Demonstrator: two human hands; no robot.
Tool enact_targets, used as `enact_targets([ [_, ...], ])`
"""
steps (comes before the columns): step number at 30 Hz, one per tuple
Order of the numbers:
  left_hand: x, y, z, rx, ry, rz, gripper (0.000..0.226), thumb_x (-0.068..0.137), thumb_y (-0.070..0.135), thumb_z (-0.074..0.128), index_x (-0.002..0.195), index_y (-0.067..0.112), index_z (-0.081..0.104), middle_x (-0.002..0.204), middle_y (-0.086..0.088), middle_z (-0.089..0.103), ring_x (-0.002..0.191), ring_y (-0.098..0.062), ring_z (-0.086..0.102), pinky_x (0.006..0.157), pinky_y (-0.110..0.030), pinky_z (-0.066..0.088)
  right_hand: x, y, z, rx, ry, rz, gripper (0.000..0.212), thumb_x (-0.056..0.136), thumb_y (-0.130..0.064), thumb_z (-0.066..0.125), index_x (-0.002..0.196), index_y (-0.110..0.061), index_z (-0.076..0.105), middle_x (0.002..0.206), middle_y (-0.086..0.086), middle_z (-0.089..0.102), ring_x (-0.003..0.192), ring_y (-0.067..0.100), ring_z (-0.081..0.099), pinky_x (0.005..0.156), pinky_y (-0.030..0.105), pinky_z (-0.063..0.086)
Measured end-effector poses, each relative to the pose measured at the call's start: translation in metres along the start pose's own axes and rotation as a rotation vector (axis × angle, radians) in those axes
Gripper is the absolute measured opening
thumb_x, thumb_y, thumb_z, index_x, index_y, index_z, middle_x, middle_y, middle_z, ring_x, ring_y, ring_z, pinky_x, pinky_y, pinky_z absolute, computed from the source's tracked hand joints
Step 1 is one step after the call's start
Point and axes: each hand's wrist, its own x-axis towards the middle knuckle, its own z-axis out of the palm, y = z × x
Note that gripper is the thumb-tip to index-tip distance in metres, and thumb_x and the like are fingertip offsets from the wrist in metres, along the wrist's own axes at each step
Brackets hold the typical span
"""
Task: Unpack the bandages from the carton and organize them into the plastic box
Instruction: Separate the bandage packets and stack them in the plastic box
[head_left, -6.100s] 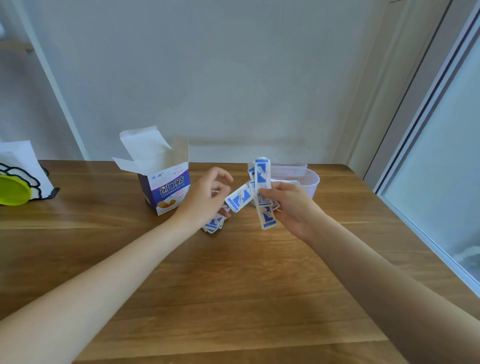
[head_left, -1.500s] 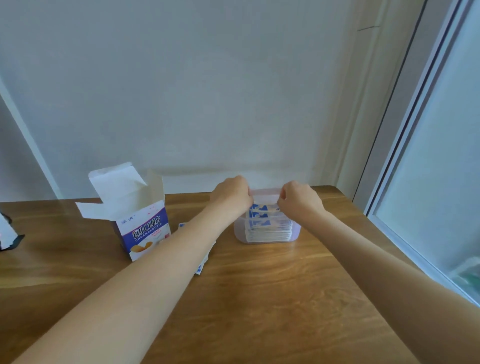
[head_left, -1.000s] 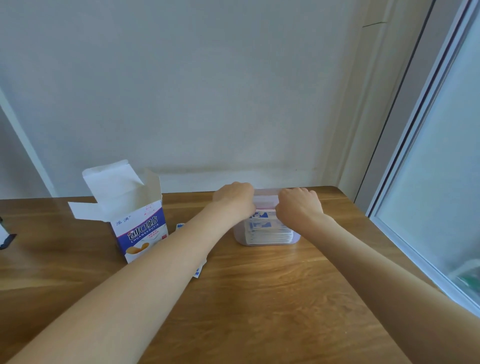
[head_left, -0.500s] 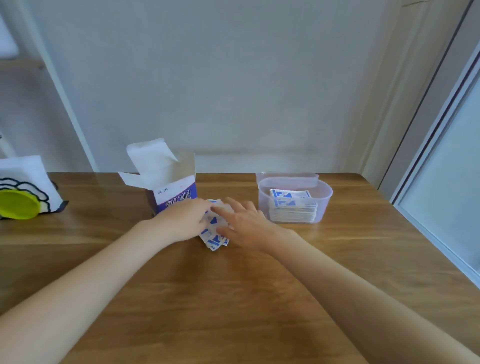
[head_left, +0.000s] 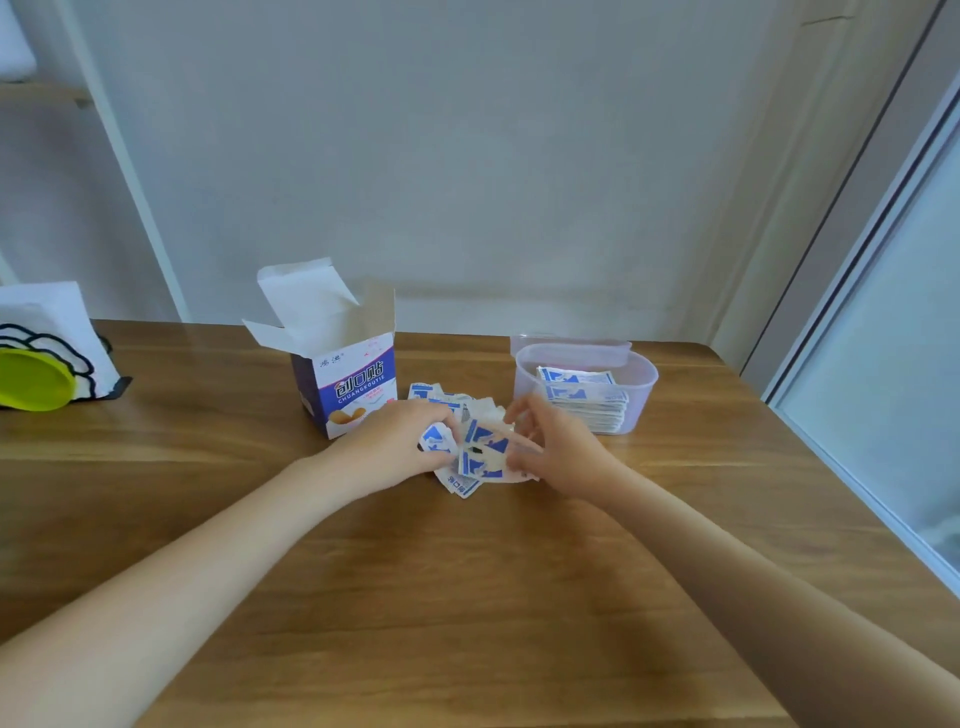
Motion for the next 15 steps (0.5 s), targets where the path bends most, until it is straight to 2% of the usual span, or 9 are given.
enact_targets([
  [3, 0.002, 0.004, -0.001, -0.137, 0.020, -0.035, 0.007, 0.084, 0.032, 0.063, 0.086, 0.035, 0.057, 0.085, 0.013, 0.059, 0.081, -0.007, 0.053, 0.061, -0.016, 0.036, -0.001, 0.004, -0.012, 0.000, -0.032, 0.053, 0.021, 0.085, -0.010, 0.058, 0.102, -0.021, 0.052, 0.090, -0.001, 0.062, 0.085, 0.015, 0.060, 0.065, 0.020, 0.049],
  [5, 0.002, 0.005, -0.004, -0.188, 0.037, -0.060, 0.011, 0.085, 0.033, 0.064, 0.093, 0.027, 0.061, 0.088, 0.009, 0.059, 0.078, -0.006, 0.053, 0.061, -0.016, 0.036, -0.002, 0.007, -0.018, -0.041, -0.047, 0.052, 0.011, 0.084, -0.009, 0.057, 0.083, -0.020, 0.056, 0.090, 0.004, 0.068, 0.085, 0.020, 0.064, 0.076, 0.032, 0.055],
  [7, 0.002, 0.002, -0.007, -0.238, 0.053, -0.108, 0.020, 0.085, 0.034, 0.063, 0.098, 0.019, 0.064, 0.089, 0.007, 0.059, 0.075, -0.006, 0.052, 0.062, -0.019, 0.037, -0.005, 0.006, -0.025, -0.035, -0.021, 0.021, 0.024, 0.088, -0.009, 0.054, 0.067, -0.021, 0.053, 0.086, 0.007, 0.069, 0.086, 0.024, 0.065, 0.084, 0.038, 0.054],
  [8, 0.002, 0.000, -0.008, -0.261, 0.059, -0.129, 0.023, 0.085, 0.036, 0.063, 0.098, 0.017, 0.065, 0.090, 0.005, 0.060, 0.076, -0.008, 0.053, 0.065, -0.023, 0.039, -0.007, 0.004, -0.029, -0.011, -0.006, 0.014, 0.028, 0.091, -0.011, 0.051, 0.065, -0.022, 0.051, 0.085, 0.005, 0.067, 0.085, 0.023, 0.064, 0.084, 0.035, 0.052],
  [10, 0.001, -0.006, -0.008, -0.273, 0.061, -0.182, 0.029, 0.084, 0.041, 0.062, 0.100, 0.018, 0.066, 0.098, 0.003, 0.063, 0.083, -0.014, 0.056, 0.072, -0.033, 0.044, -0.008, -0.001, -0.035, -0.011, -0.026, 0.002, 0.028, 0.097, -0.020, 0.044, 0.072, -0.017, 0.057, 0.080, 0.000, 0.061, 0.075, 0.015, 0.056, 0.071, 0.024, 0.045],
  [12, -0.001, -0.007, -0.008, -0.272, 0.050, -0.219, 0.034, 0.083, 0.046, 0.061, 0.105, 0.019, 0.064, 0.109, 0.004, 0.063, 0.091, -0.016, 0.057, 0.079, -0.038, 0.048, -0.010, -0.008, -0.037, -0.089, -0.103, -0.015, 0.029, 0.098, -0.028, 0.042, 0.083, -0.012, 0.061, 0.074, -0.003, 0.055, 0.068, 0.011, 0.048, 0.064, 0.022, 0.038],
  [13, -0.001, -0.007, -0.007, -0.288, 0.043, -0.224, 0.034, 0.084, 0.046, 0.061, 0.106, 0.020, 0.063, 0.111, 0.005, 0.063, 0.092, -0.014, 0.057, 0.078, -0.035, 0.048, -0.011, -0.010, -0.036, -0.111, -0.131, -0.035, 0.026, 0.096, -0.030, 0.046, 0.087, -0.014, 0.063, 0.078, -0.003, 0.058, 0.072, 0.011, 0.051, 0.067, 0.022, 0.041],
  [15, -0.002, -0.002, -0.006, -0.345, 0.022, -0.205, 0.028, 0.086, 0.039, 0.060, 0.106, 0.018, 0.061, 0.107, 0.007, 0.062, 0.082, -0.006, 0.056, 0.064, -0.019, 0.045, -0.011, -0.013, -0.032, -0.083, -0.119, -0.077, 0.019, 0.091, -0.029, 0.056, 0.096, -0.014, 0.067, 0.099, -0.003, 0.065, 0.091, 0.009, 0.056, 0.084, 0.024, 0.047],
])
